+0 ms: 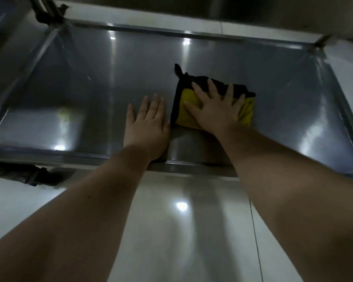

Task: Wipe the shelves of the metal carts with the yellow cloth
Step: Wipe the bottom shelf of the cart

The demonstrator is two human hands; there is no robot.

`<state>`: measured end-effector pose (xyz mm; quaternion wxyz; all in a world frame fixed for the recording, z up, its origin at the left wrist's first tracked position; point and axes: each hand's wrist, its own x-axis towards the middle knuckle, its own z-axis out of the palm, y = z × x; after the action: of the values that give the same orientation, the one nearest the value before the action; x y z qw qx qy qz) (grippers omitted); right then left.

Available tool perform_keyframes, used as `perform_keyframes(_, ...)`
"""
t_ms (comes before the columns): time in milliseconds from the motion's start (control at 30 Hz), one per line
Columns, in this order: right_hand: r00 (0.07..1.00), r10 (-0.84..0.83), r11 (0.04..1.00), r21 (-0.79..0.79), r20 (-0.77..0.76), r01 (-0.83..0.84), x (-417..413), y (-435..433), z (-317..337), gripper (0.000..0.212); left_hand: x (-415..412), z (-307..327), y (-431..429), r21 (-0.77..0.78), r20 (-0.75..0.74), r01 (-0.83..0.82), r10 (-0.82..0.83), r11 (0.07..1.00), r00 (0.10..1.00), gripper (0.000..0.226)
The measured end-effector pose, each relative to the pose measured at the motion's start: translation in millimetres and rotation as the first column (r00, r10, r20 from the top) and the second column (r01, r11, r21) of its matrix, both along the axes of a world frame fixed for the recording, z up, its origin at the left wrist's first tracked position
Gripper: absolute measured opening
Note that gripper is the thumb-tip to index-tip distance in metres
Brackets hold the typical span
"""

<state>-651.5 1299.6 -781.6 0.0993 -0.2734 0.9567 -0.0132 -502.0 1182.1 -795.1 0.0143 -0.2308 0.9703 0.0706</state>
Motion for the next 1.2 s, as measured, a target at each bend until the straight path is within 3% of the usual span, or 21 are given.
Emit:
perform_keyframes(100, 0.998, 0.001, 1.000, -0.013, 0.065, -0.001, -38, -40, 4, 0.074, 0, -2, -3, 0.009, -0.010, 0.004, -0.004, 1.000, 1.000, 0.061)
perform_keyframes(200, 0.999, 0.019, 0.999, -0.029, 0.027, -0.018, -38, -40, 2, 0.075, 0, -3, -2, 0.000, -0.024, -0.007, 0.007, 1.000, 1.000, 0.060)
perform_keyframes(333, 0.993, 0.099, 0.995, 0.007, 0.070, -0.100, 10, 23, 4, 0.075, 0, 0, 5, -0.013, -0.025, -0.012, 0.012, 1.000, 1.000, 0.059)
perform_keyframes(467, 0.991, 0.133, 0.989, 0.063, -0.013, -0.131, 73, 83, -1, 0.071, 2, 0, 16, -0.013, -0.018, -0.003, 0.002, 1.000, 1.000, 0.060)
perform_keyframes(567, 0.989, 0.139, 0.990, 0.017, -0.043, -0.138, 18, 67, 2, 0.070, 2, -2, 20, -0.011, -0.028, 0.014, -0.015, 1.000, 0.999, 0.060)
perform_keyframes(733, 0.997, -0.052, 0.999, -0.010, 0.054, 0.053, -82, 36, 7, 0.074, 2, -5, 18, -0.013, -0.032, 0.009, -0.010, 1.000, 0.999, 0.062)
perform_keyframes(967, 0.996, 0.083, 0.996, 0.018, 0.025, -0.083, 19, 161, 7, 0.068, -3, 5, 25, -0.002, 0.033, -0.067, 0.067, 0.998, 0.997, 0.060)
perform_keyframes(1200, 0.996, 0.066, 0.994, 0.084, 0.061, -0.071, 27, 192, 5, 0.067, -56, 5, 150, 0.060, 0.040, -0.032, 0.030, 0.998, 0.999, 0.056)
